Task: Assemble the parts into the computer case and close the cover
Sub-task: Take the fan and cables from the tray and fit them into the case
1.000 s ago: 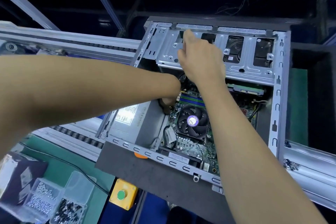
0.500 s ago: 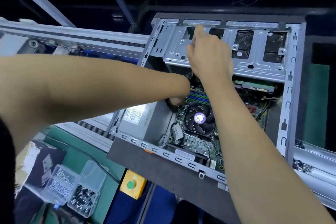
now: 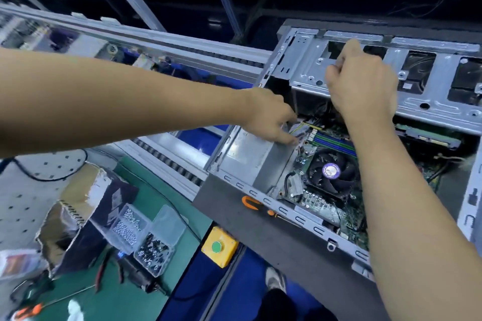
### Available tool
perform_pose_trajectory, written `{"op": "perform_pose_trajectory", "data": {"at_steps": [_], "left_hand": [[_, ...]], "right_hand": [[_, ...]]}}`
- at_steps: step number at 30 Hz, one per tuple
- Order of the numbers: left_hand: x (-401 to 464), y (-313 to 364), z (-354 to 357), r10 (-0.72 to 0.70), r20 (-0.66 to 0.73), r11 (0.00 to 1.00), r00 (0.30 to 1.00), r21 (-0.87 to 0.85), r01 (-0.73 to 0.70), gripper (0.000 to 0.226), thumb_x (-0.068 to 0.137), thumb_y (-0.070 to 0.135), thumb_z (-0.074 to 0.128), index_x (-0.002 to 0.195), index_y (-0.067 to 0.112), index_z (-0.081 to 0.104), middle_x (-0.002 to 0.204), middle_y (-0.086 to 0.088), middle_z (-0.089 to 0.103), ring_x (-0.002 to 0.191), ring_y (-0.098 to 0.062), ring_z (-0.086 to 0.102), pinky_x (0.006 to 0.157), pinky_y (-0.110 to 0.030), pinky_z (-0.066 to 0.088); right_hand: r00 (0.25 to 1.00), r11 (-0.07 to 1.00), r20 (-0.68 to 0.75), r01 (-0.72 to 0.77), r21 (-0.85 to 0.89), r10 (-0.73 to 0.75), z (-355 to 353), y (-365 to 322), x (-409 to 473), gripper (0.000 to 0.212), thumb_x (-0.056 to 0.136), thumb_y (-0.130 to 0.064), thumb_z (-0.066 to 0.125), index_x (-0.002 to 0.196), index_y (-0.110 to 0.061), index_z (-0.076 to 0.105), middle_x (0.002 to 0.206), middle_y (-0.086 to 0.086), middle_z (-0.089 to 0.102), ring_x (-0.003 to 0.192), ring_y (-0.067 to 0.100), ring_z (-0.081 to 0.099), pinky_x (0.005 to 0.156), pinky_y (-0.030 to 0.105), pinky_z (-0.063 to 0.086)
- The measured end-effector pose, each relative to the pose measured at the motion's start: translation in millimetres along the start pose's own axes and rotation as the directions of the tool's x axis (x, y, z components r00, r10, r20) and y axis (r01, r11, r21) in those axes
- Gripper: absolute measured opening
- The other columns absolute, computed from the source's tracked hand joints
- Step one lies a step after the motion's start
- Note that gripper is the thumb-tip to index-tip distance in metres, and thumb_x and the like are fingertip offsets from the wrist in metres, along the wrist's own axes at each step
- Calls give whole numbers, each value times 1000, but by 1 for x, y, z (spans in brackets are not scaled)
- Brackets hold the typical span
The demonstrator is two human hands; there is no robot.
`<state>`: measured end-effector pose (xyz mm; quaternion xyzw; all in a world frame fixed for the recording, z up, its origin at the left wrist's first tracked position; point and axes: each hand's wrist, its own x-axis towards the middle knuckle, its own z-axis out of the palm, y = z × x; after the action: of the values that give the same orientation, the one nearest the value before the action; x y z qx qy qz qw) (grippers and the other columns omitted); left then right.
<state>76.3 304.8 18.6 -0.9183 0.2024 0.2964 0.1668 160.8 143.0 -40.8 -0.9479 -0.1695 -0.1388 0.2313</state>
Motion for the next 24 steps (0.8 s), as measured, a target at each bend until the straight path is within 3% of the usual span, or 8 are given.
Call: {"op": "perform_pose_trajectory", "data": {"at_steps": [4,8,12,14,17,20,22,24], "left_hand": [[-1,6,19,-96,-246,994,964,-81,78,45,97,44,27,72,20,55,61,0,53,62,-27,54,57,-35,39],[0,4,16,-97,-224,994,970,-73,83,55,93,41,17,78,16,64,71,-4,65,76,-31,59,92,-40,45],[4,1,23,-88,-236,986,968,-157,51,55,87,44,13,70,15,56,73,-6,64,87,-35,58,98,-43,43],[4,0,27,-95,-243,984,965,-167,54,53,93,42,16,73,16,57,76,-5,66,92,-35,59,108,-44,38],[-4,2,28,-93,-325,975,941,-220,20,45,104,42,26,88,15,59,75,0,66,88,-22,62,123,-41,15],[-33,4,30,-149,-480,865,865,-486,-121,33,100,52,46,107,22,58,96,11,62,117,-14,49,124,-41,3],[-64,-4,44,-178,-632,778,754,-560,-285,34,97,54,52,115,27,59,115,8,55,126,-19,38,117,-39,16],[-95,-11,74,-222,-767,706,602,-553,-444,43,98,56,54,128,26,53,132,0,44,131,-19,35,115,-35,25]], "right_hand": [[999,1000,30,-23,-13,24,-1,0,-1,20,100,-25,45,107,-8,51,68,6,48,61,32,47,53,34,29],[998,998,20,-61,-24,61,1,1,-1,17,99,-26,44,104,-11,51,61,0,36,52,25,35,50,32,22],[998,996,-7,-59,-70,59,3,1,-1,18,101,-26,43,105,-11,52,69,8,49,56,29,42,52,34,28],[998,993,-7,-63,-105,62,1,-1,-1,19,102,-27,42,107,-12,52,72,9,50,55,29,41,53,36,30],[999,993,13,-44,-110,46,-5,-7,-3,20,103,-26,39,108,-11,51,76,12,51,62,33,45,57,39,31],[1000,996,25,-7,-90,10,-12,-9,-5,21,102,-24,38,109,-9,51,78,14,52,68,33,45,62,40,32],[997,999,77,-2,-39,5,-18,-11,-9,21,102,-24,40,112,-8,49,81,14,56,71,35,49,64,42,36],[991,997,132,18,71,-27,-25,-24,-19,28,97,-24,45,119,-7,49,93,15,58,87,37,56,75,45,43]]}}
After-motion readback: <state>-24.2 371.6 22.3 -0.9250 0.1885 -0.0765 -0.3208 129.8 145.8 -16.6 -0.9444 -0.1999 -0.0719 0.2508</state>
